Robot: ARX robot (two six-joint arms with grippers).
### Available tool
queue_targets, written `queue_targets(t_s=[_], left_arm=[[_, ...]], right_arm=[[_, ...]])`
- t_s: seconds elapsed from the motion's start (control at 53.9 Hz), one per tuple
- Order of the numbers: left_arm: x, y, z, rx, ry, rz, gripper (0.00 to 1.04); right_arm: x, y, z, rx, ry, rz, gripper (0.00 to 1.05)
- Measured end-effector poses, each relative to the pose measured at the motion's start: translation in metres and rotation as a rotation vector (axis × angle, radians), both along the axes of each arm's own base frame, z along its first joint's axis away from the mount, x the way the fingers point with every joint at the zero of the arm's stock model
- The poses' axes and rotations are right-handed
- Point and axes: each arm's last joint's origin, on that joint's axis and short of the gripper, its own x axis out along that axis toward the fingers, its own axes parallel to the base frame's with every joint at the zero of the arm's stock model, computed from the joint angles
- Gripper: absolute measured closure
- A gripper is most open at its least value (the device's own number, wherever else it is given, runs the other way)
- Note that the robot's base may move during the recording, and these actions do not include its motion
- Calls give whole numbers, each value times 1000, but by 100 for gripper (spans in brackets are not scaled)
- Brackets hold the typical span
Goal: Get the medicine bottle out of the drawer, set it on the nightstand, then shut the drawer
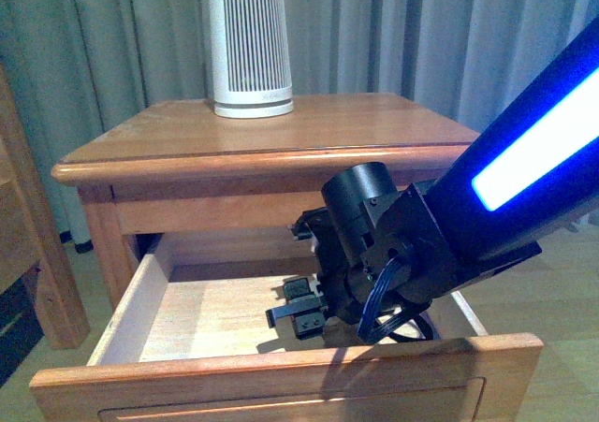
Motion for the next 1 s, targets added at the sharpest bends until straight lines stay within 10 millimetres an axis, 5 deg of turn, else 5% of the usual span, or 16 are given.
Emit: queue_targets(t_s=[0.241,0.371,0.743,1.003], left_arm=[[0,0,0,0,0,0,7],[0,0,0,0,0,0,7],[0,0,0,0,0,0,7],[0,0,0,0,0,0,7]], right_arm=[[-16,-13,5,44,12,25,75],[-30,-15,25,102,1,51,75],[-76,2,172,305,-210,228,75],[-50,-16,245,267,-462,109,75]])
